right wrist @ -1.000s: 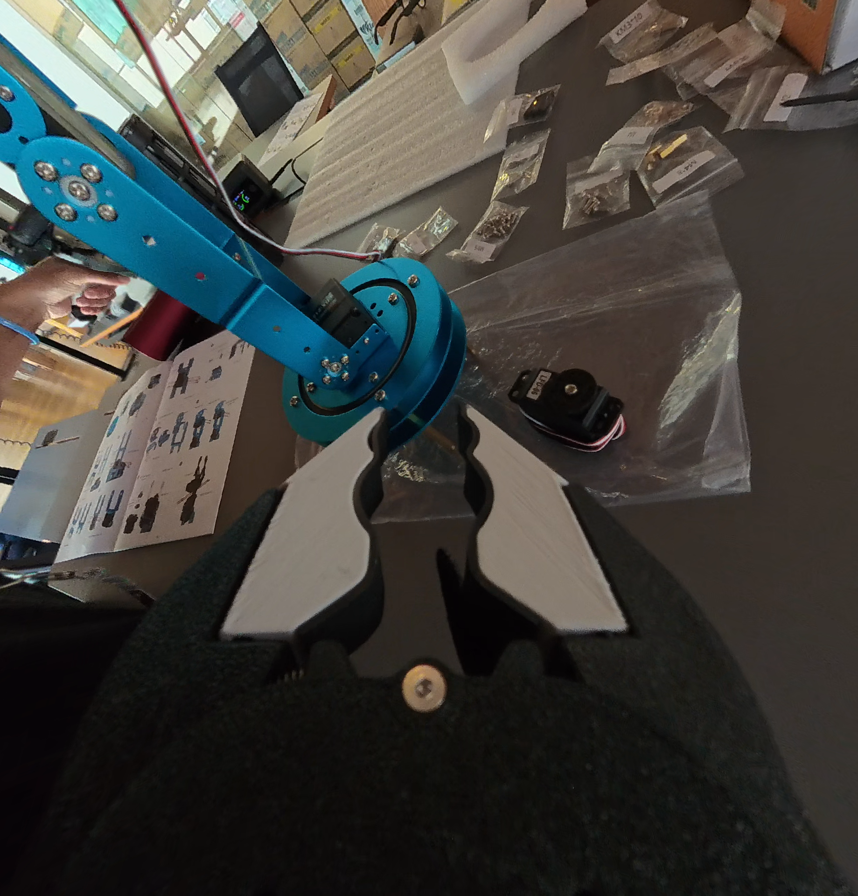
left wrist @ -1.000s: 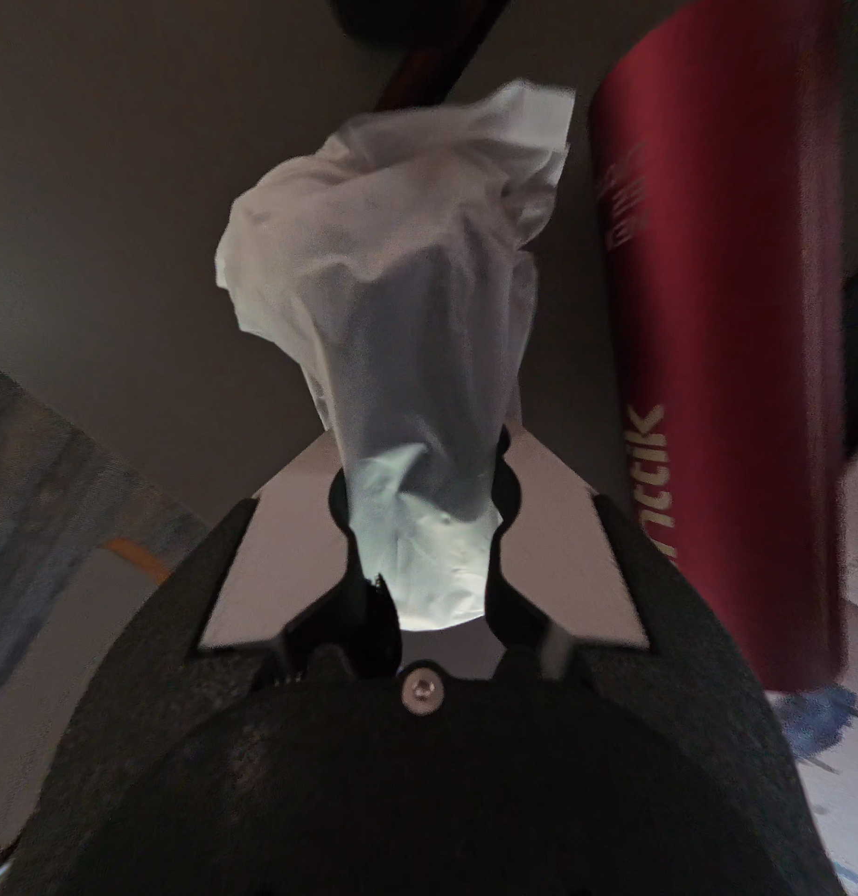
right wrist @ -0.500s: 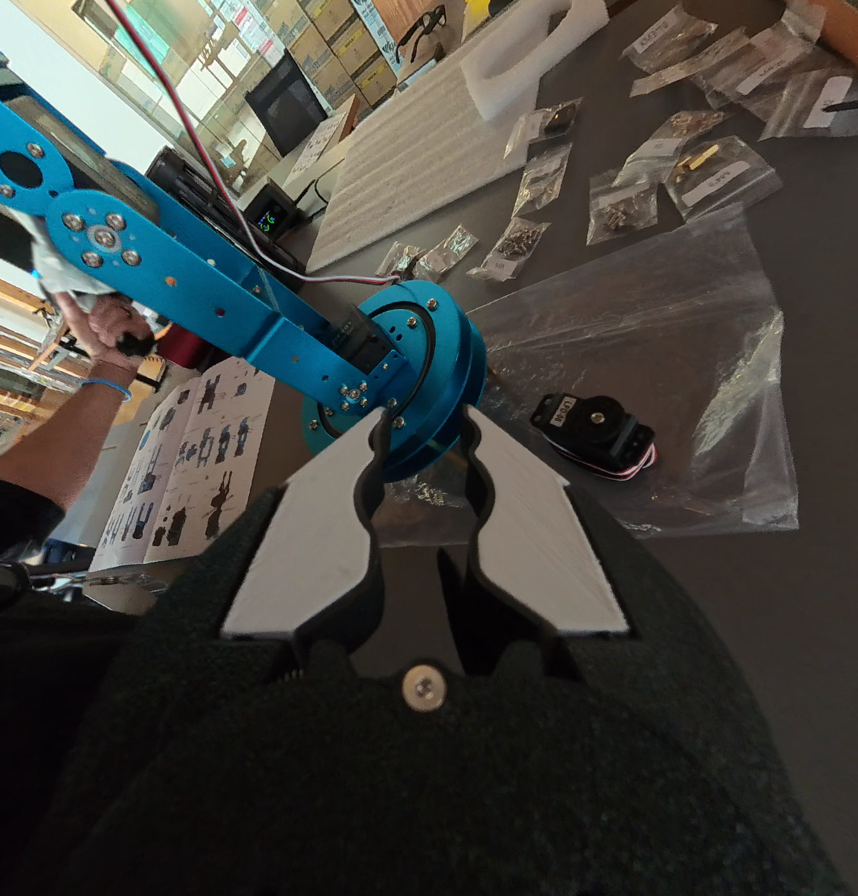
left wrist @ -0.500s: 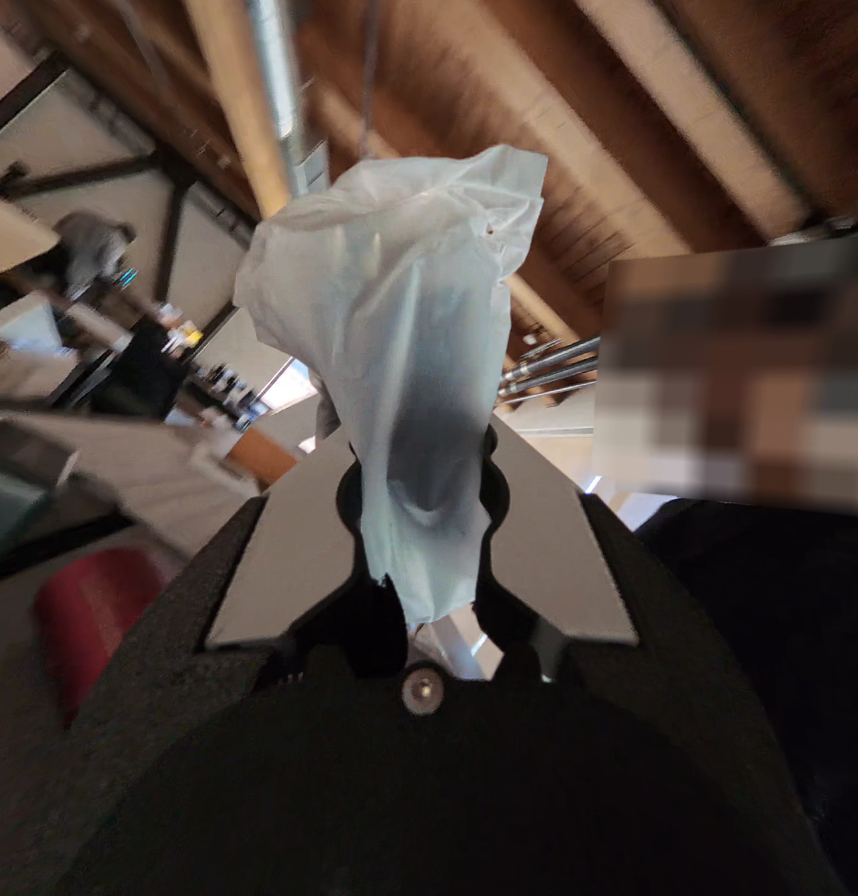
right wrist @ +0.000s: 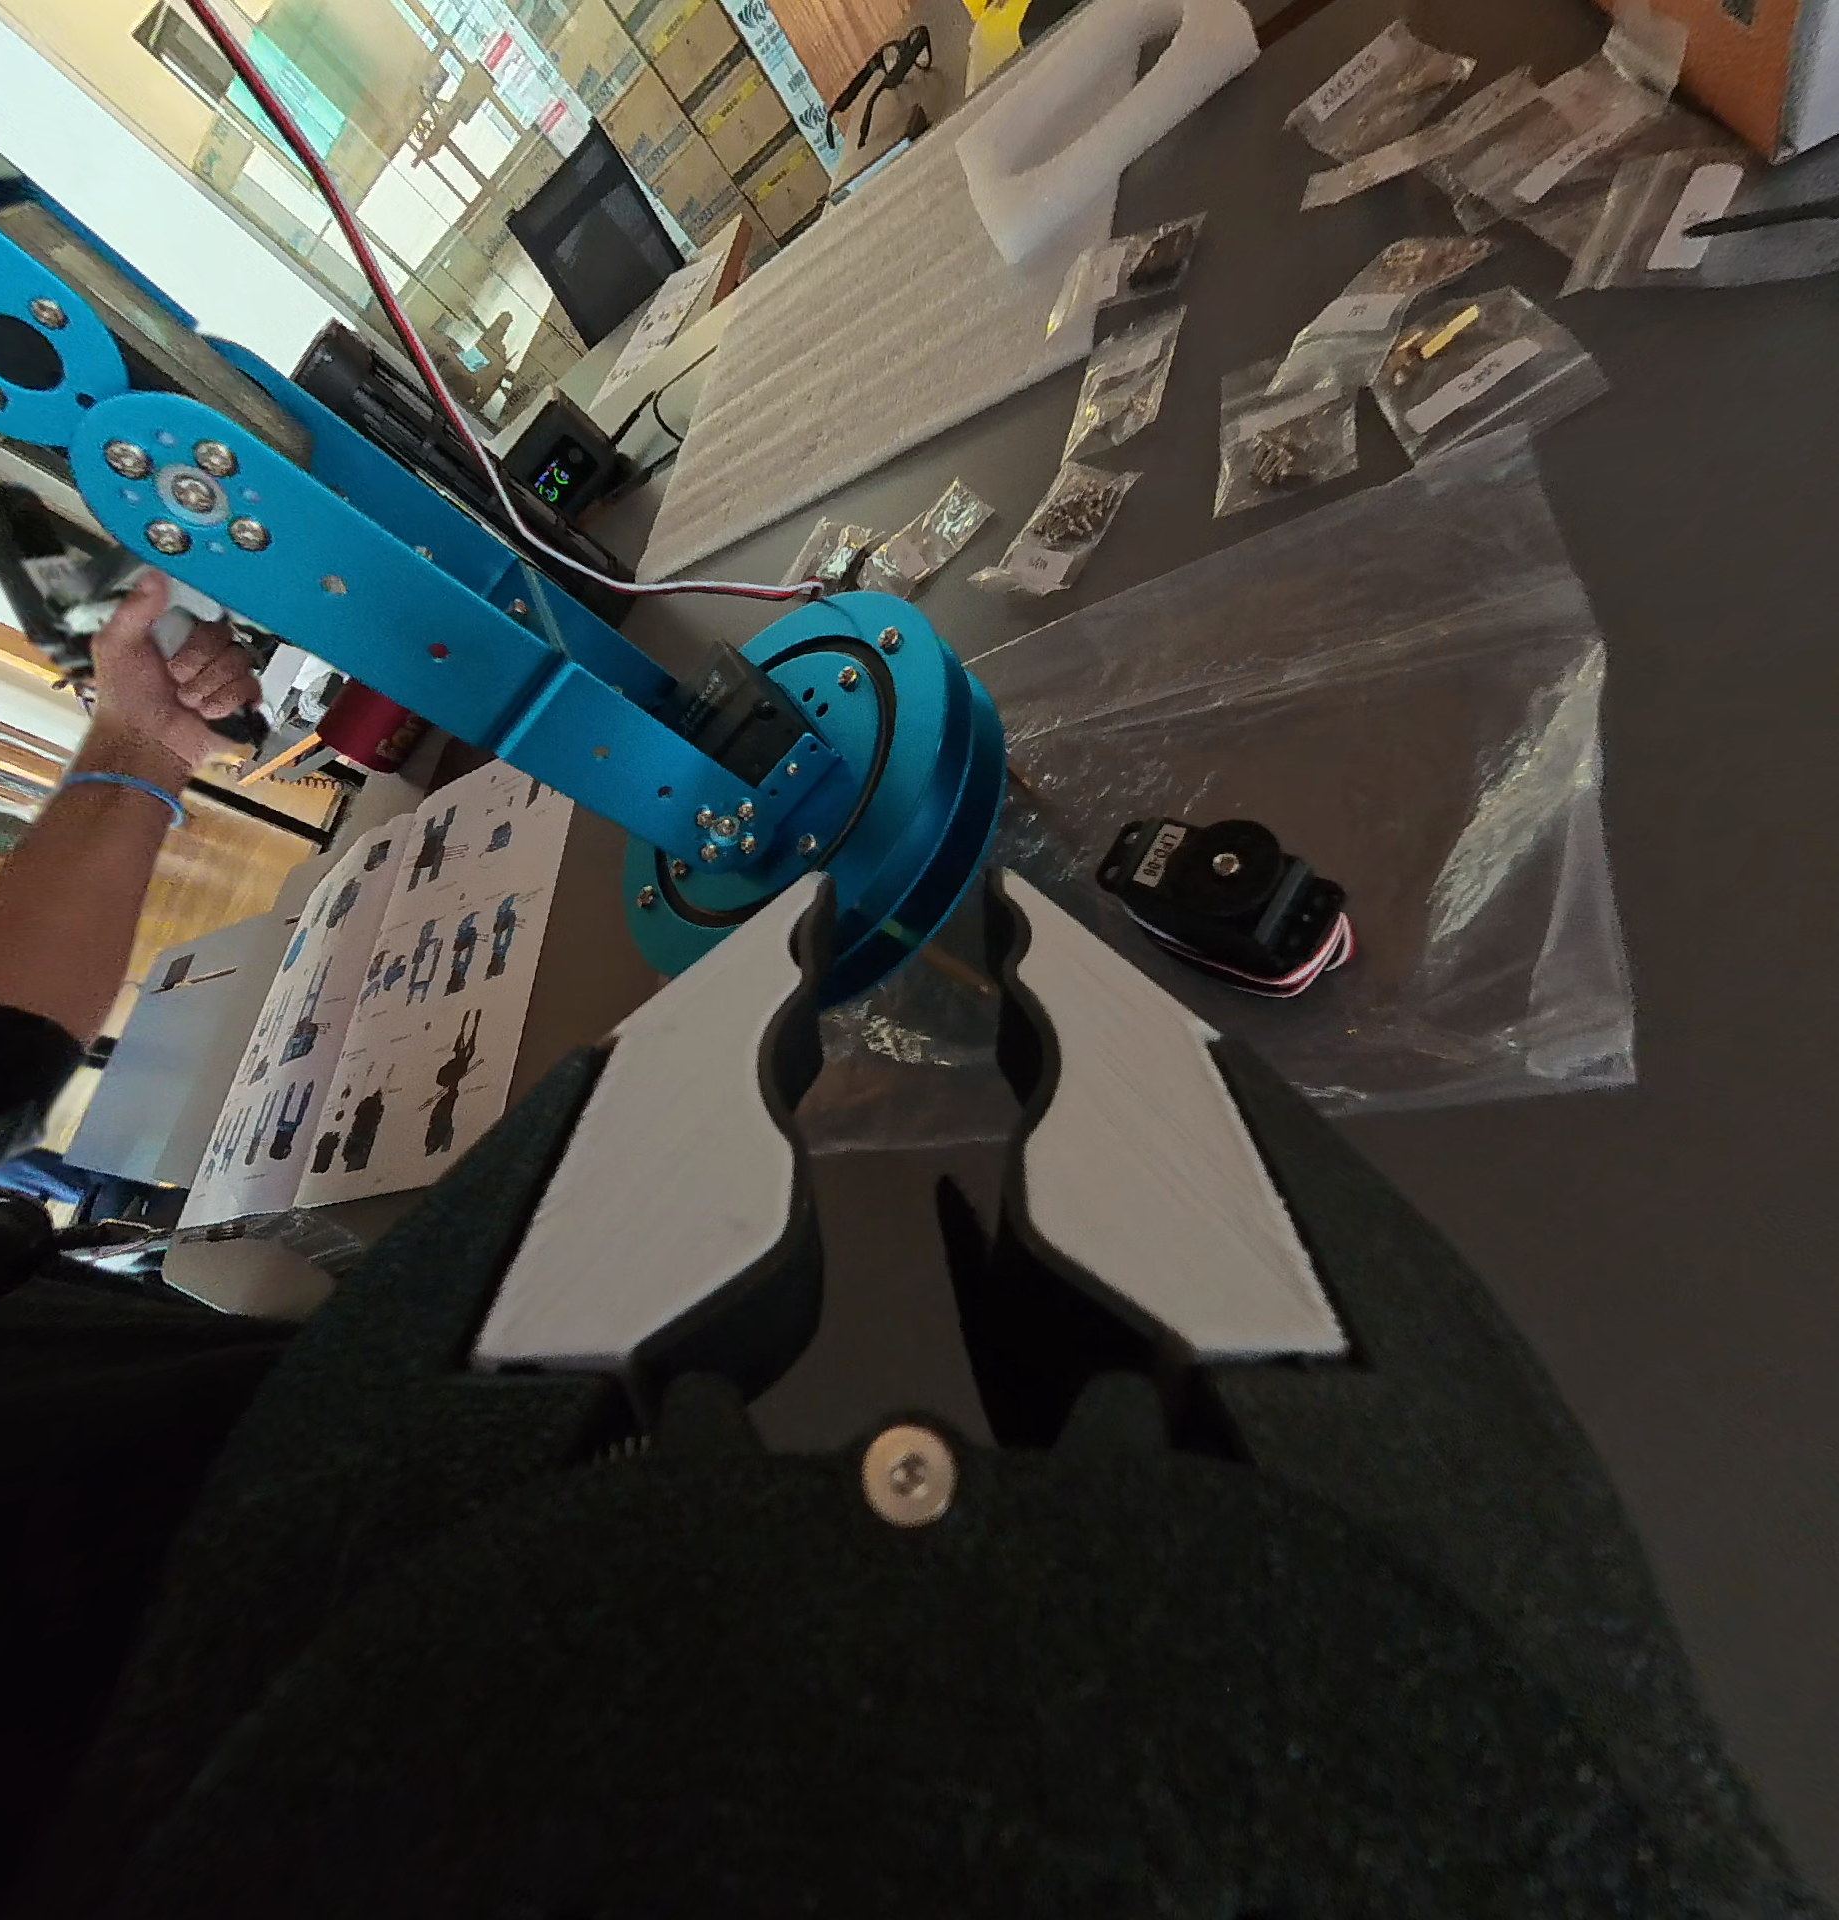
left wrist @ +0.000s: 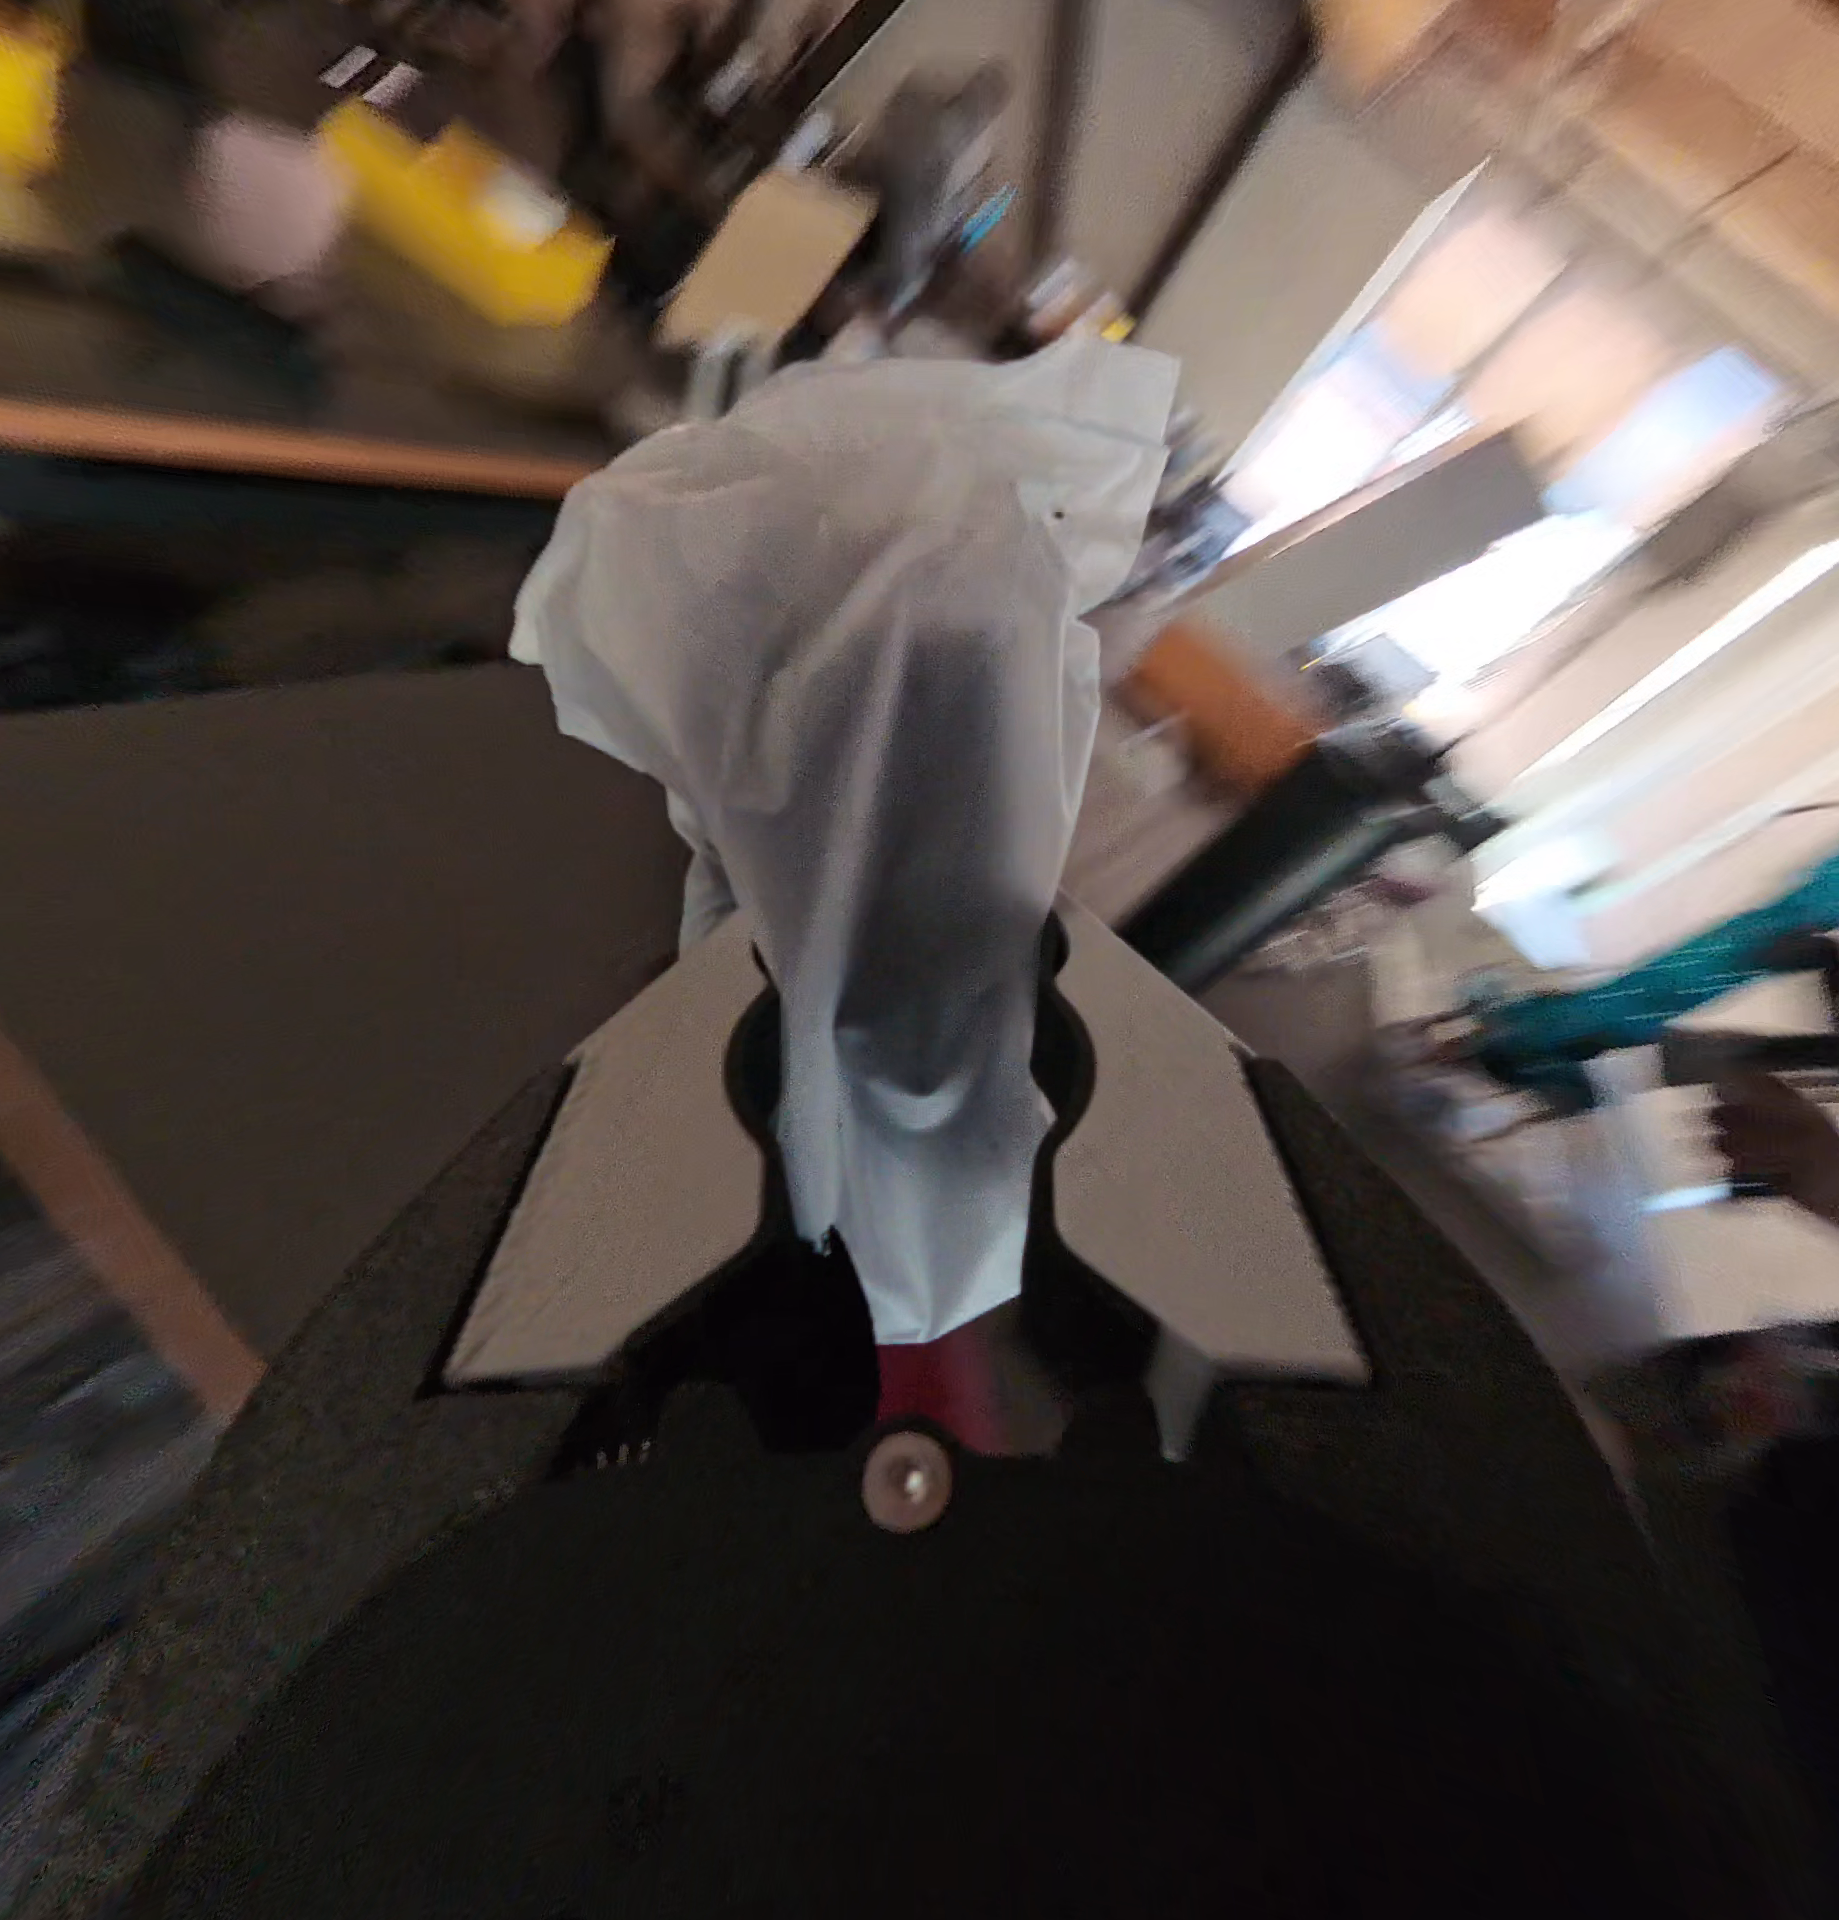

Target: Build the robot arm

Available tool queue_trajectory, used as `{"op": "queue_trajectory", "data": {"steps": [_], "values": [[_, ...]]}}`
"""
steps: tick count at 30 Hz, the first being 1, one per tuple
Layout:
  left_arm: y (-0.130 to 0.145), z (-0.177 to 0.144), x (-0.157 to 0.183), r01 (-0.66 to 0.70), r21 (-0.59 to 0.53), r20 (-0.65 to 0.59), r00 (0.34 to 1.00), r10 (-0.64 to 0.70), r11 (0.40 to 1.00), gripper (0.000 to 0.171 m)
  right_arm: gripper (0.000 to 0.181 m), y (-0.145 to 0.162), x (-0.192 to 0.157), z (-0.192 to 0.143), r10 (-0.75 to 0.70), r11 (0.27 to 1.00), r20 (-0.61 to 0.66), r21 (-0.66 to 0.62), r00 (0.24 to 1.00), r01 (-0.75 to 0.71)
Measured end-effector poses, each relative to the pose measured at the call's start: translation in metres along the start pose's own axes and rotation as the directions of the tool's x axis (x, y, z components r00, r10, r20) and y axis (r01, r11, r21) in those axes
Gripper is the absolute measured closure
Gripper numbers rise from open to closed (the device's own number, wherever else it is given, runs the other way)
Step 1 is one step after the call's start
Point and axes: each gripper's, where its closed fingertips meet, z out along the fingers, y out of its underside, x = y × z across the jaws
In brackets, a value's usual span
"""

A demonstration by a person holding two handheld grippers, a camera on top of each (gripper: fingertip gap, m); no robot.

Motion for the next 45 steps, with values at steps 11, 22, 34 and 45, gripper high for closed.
{"op": "queue_trajectory", "data": {"steps": [11,22,34,45], "values": [[0.085,0.015,-0.076,-0.044,-0.653,0.283,0.912,0.298,0.756,0.129,0.153,-0.003,0.002,-0.008,-0.001,1.0,-0.007,0.018,1.0,0.001],[0.105,0.024,-0.048,-0.03,-0.645,0.327,0.893,0.311,0.763,0.121,0.154,-0.023,0.009,-0.022,-0.061,0.996,-0.046,0.064,0.997,0.064],[0.059,-0.001,0.06,-0.132,-0.39,0.471,0.822,0.321,0.911,0.105,0.154,-0.071,0.076,-0.058,-0.06,0.984,-0.035,0.166,0.998,0.065],[0.153,0.058,0.352,-0.154,-0.009,0.579,0.805,0.131,0.988,0.12,0.154,-0.197,0.202,-0.043,-0.324,0.945,0.024,0.043,0.946,0.323]]}}
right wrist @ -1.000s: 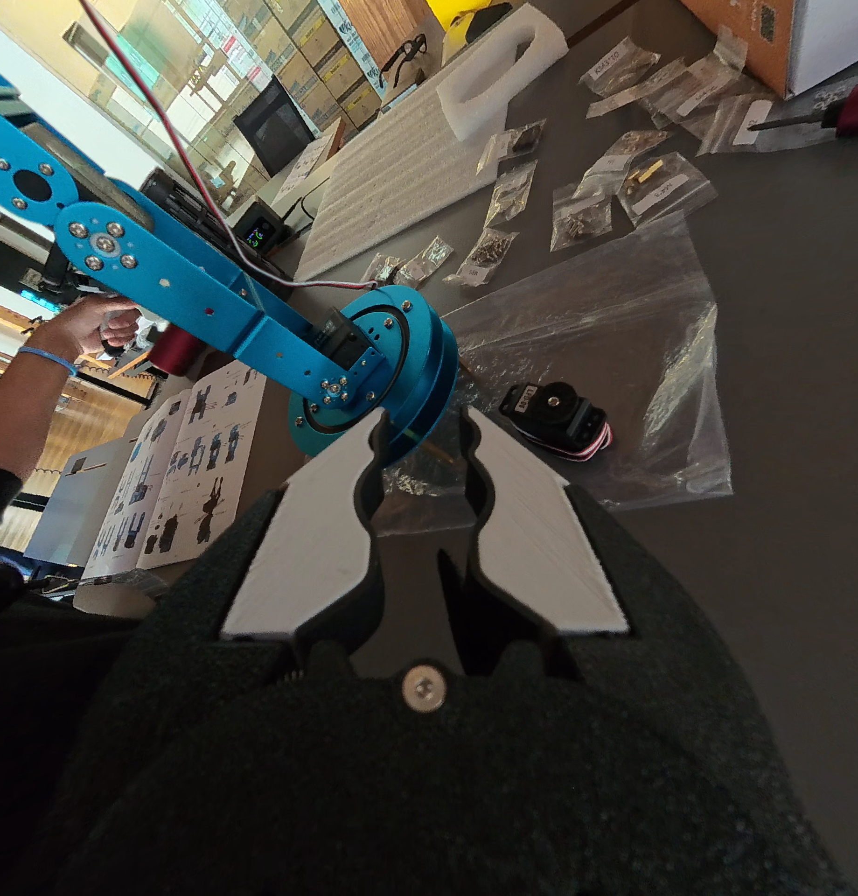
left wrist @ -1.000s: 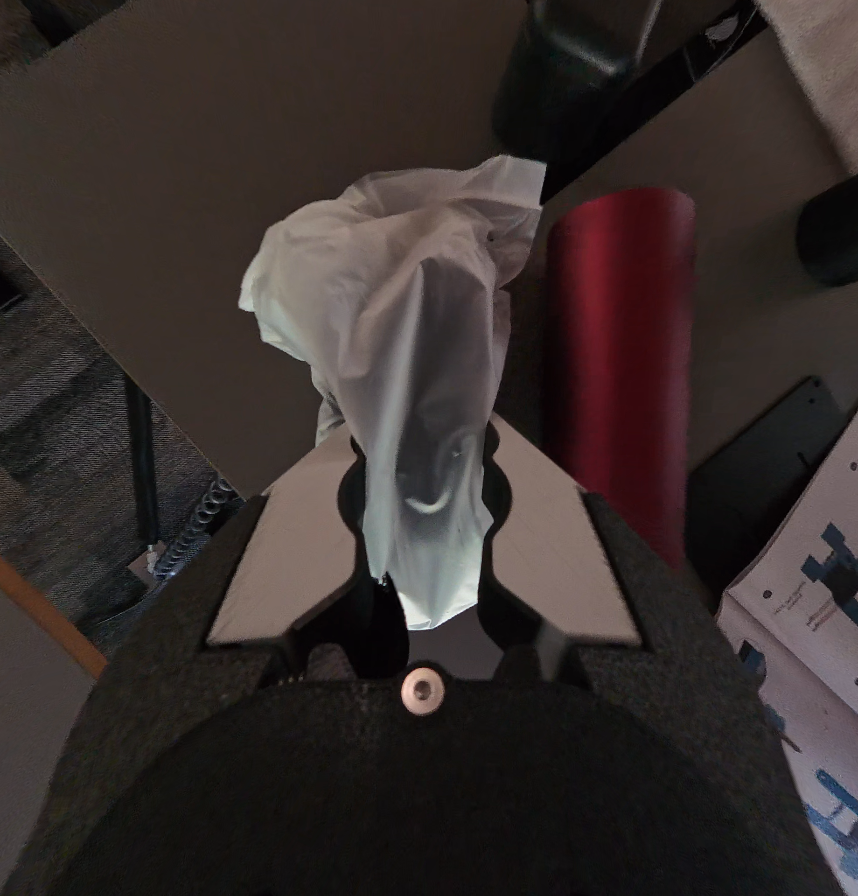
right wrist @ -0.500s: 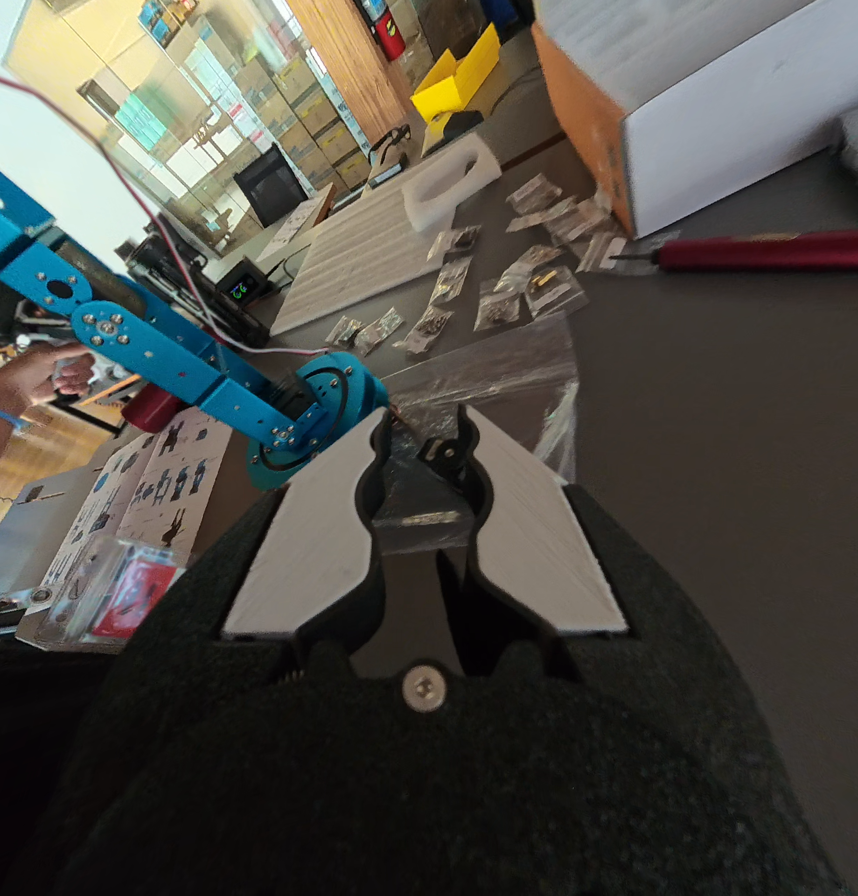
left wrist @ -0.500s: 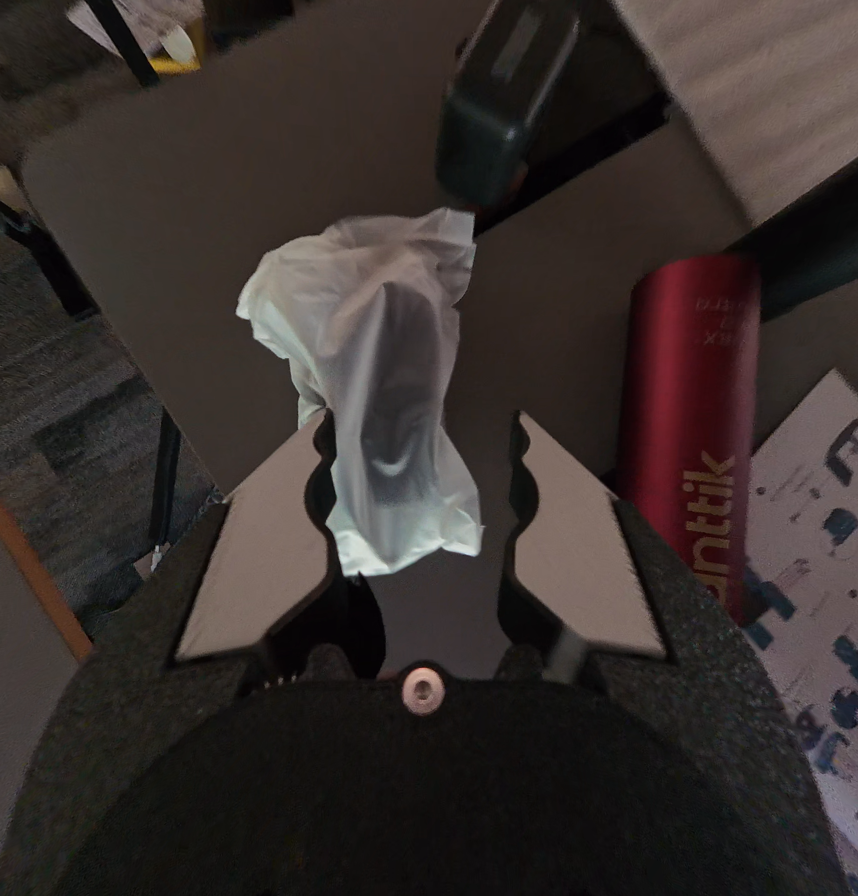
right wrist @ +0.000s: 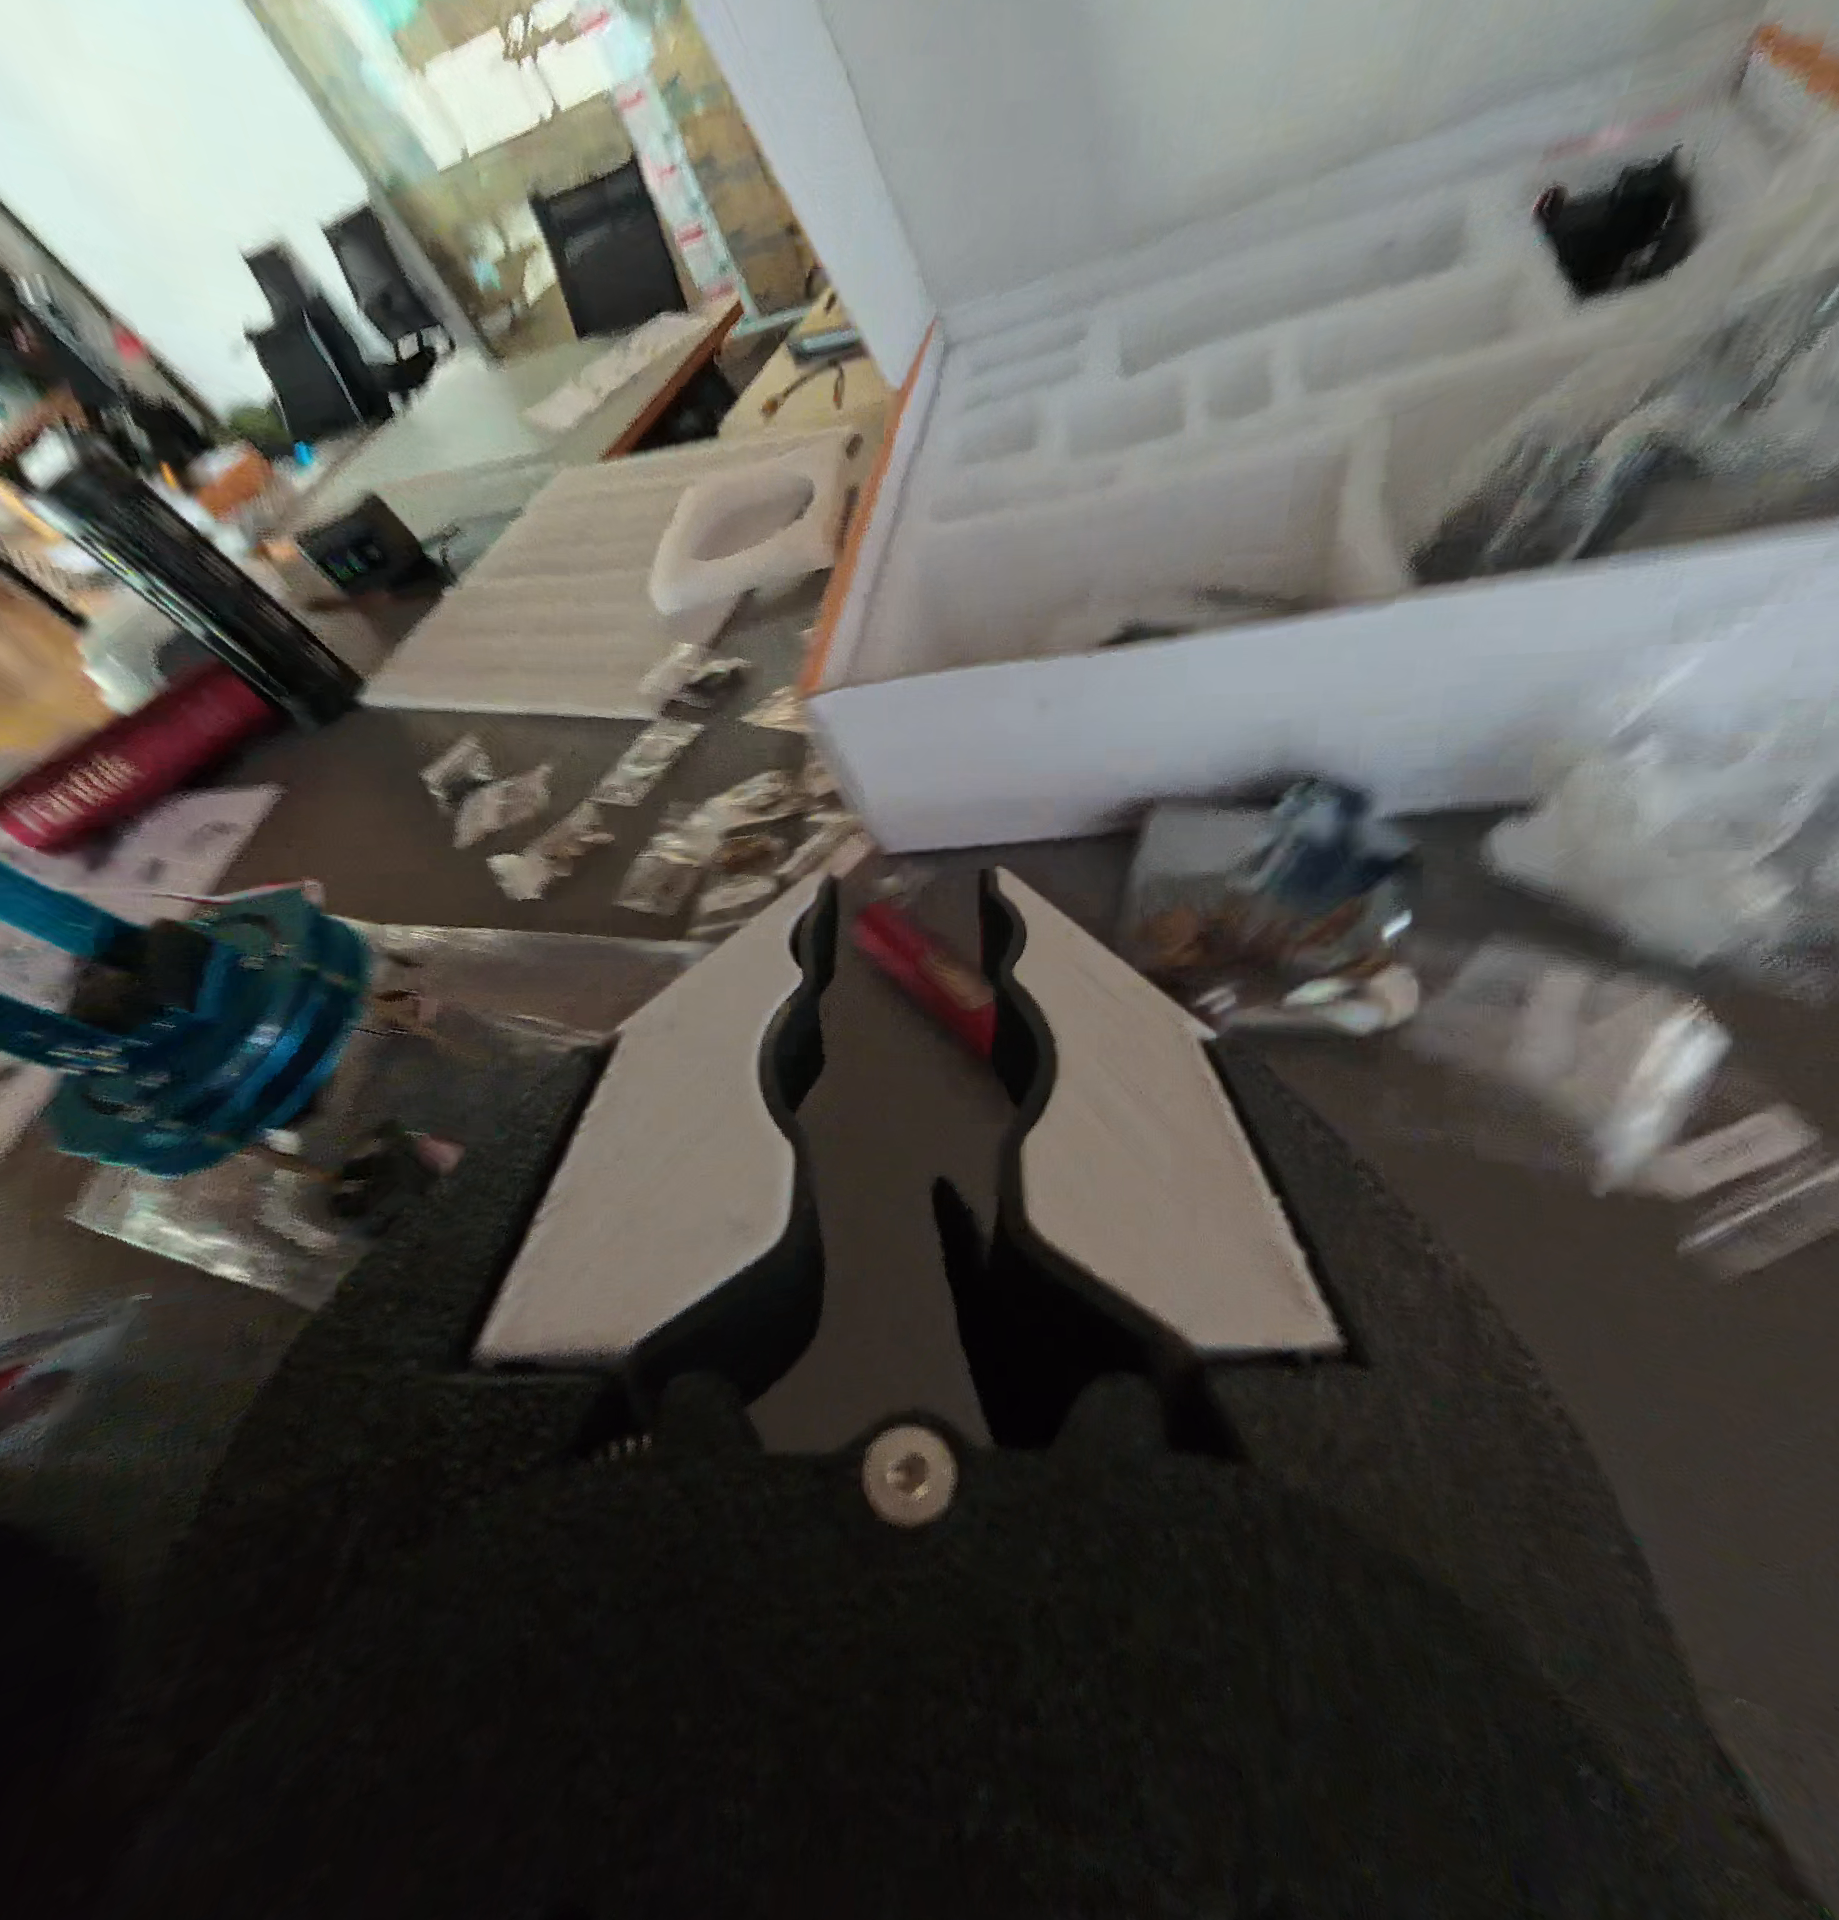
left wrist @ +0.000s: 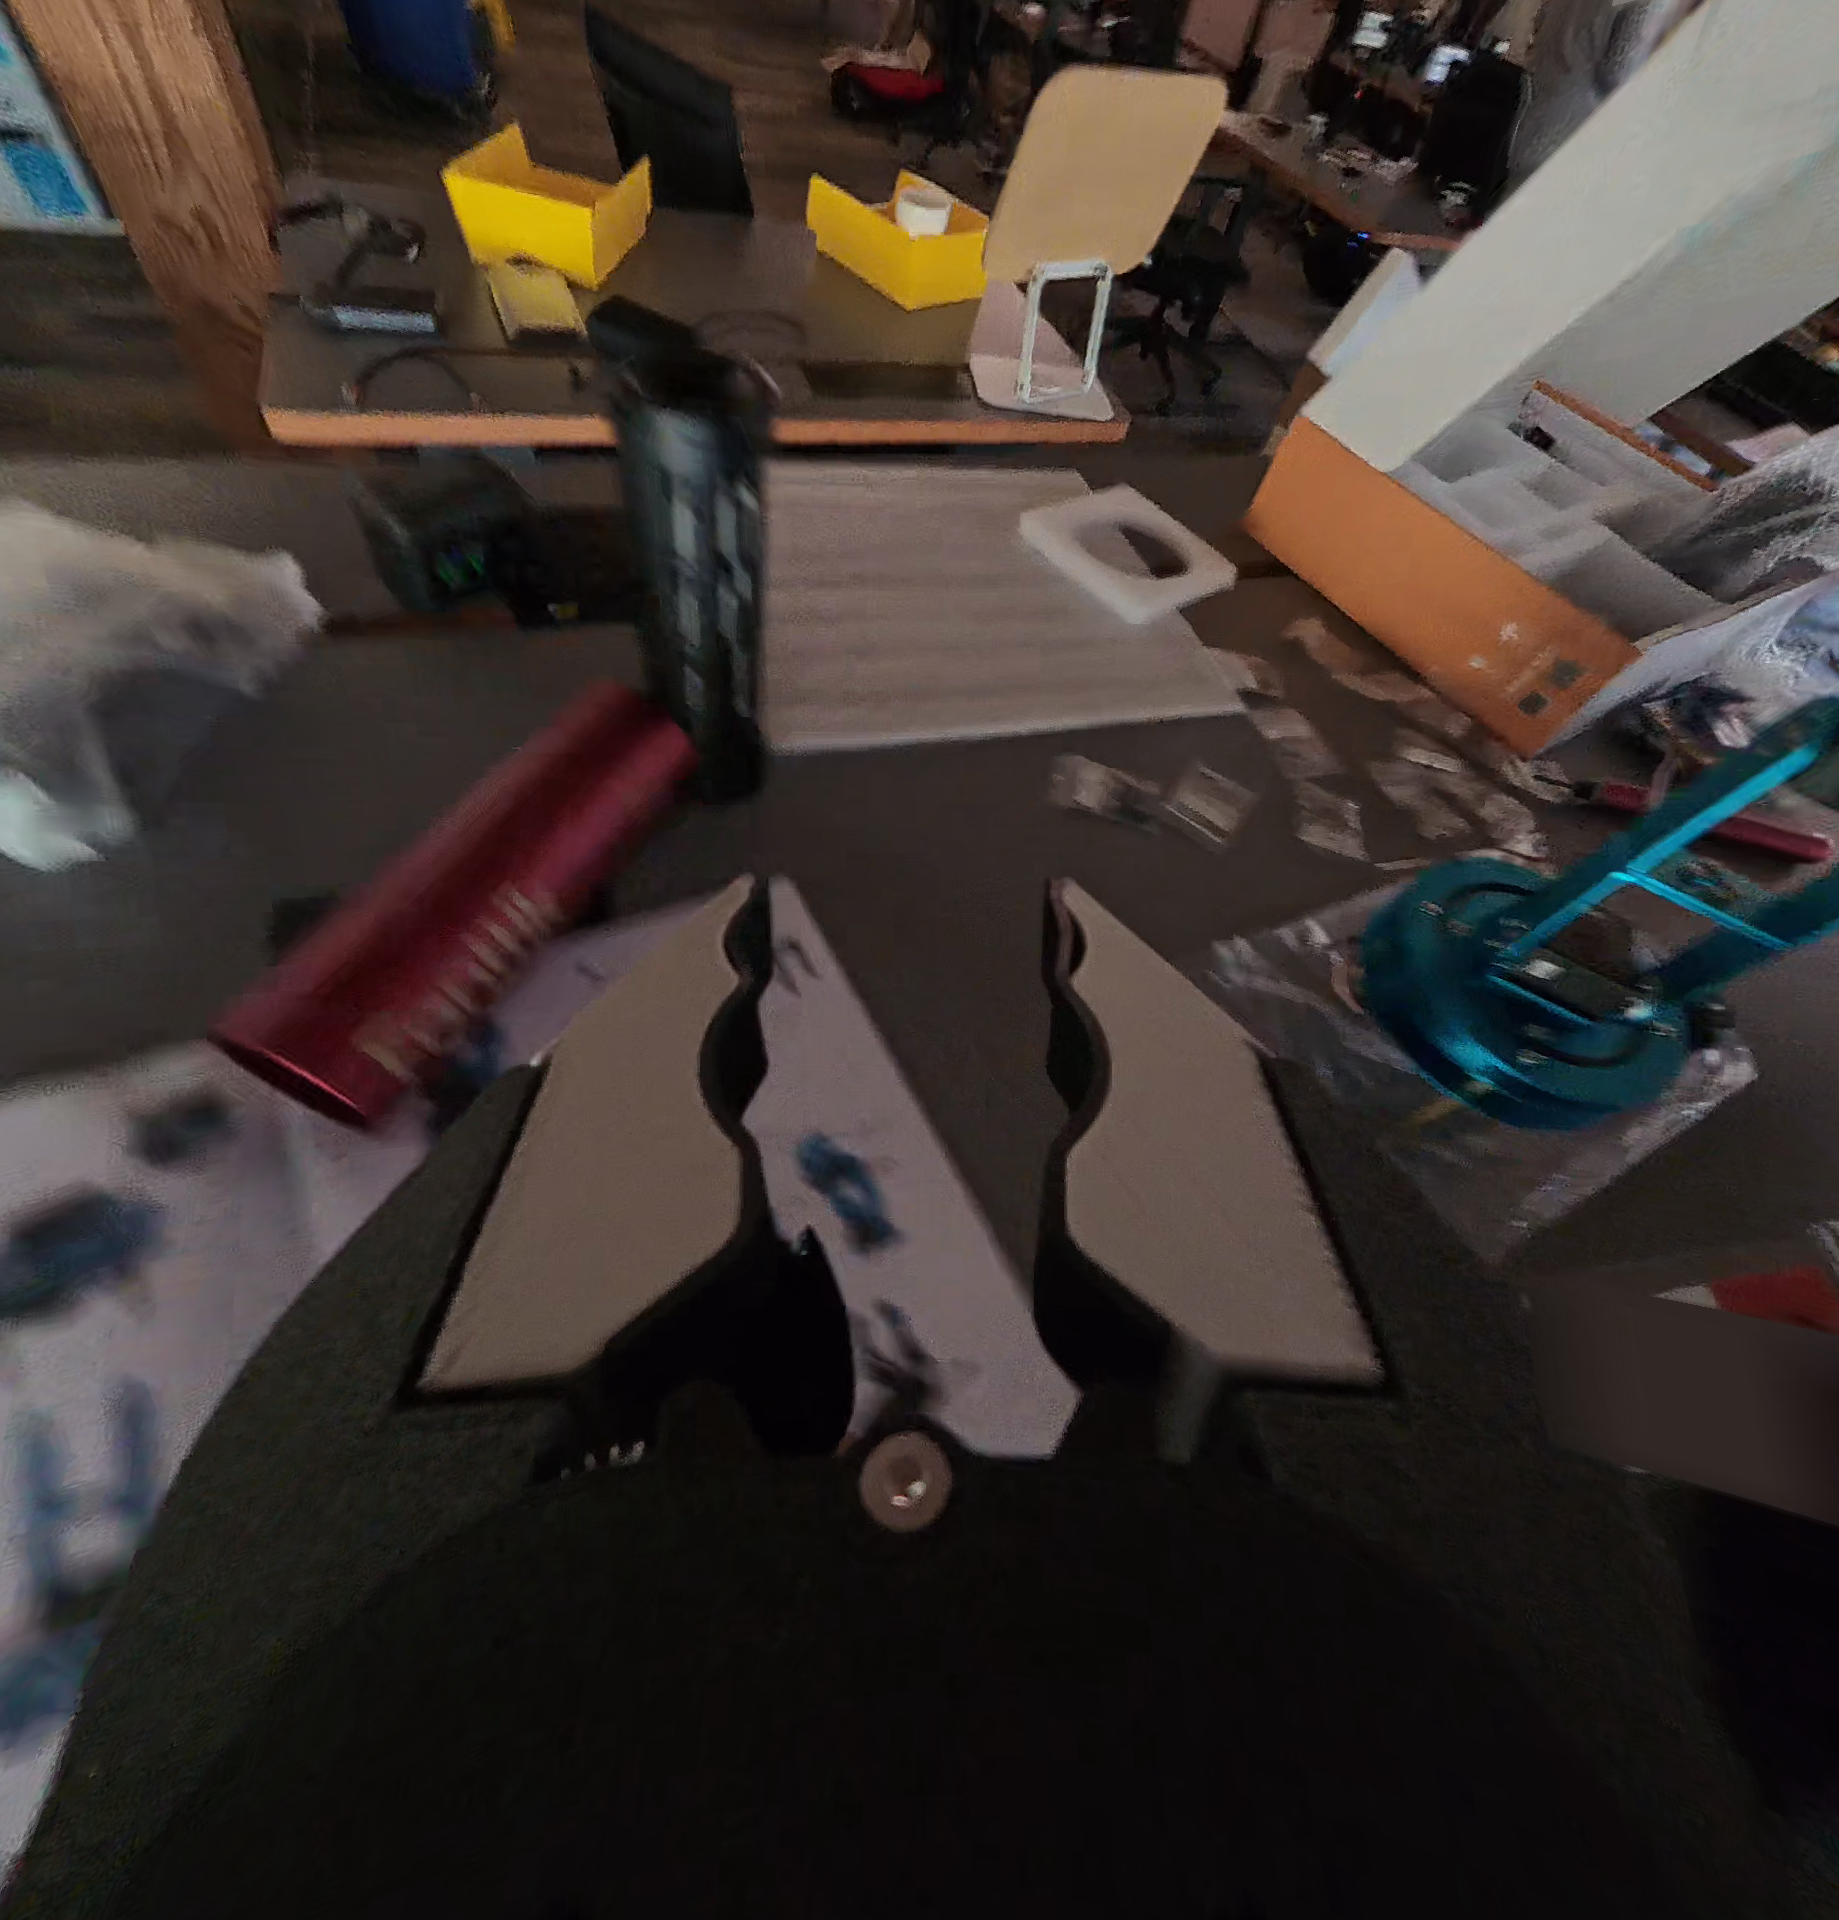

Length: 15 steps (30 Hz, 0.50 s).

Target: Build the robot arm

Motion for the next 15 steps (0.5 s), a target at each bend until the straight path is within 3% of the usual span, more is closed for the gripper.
{"op": "queue_trajectory", "data": {"steps": [5,8,11,13,15], "values": [[0.096,0.002,0.146,0.1,-0.084,0.127,0.988,-0.089,0.991,0.125,0.15,-0.062,0.096,0.025,-0.237,0.968,0.012,-0.084,0.971,0.237],[0.131,0.02,0.223,0.181,-0.135,0.171,0.973,-0.157,0.974,0.127,0.145,-0.096,0.147,0.034,-0.32,0.943,-0.037,-0.111,0.947,0.315],[0.15,0.051,0.298,0.213,-0.223,0.09,0.976,-0.197,0.951,0.128,0.136,-0.101,0.167,0.047,-0.356,0.918,0.025,-0.178,0.934,0.355],[0.144,0.077,0.335,0.217,-0.235,0.026,0.976,-0.217,0.947,0.128,0.136,-0.095,0.178,0.059,-0.426,0.878,0.027,-0.226,0.904,0.421],[0.131,0.105,0.374,0.213,-0.261,-0.093,0.965,-0.244,0.941,0.127,0.154,-0.085,0.176,0.071,-0.47,0.841,0.073,-0.263,0.879,0.472]]}}
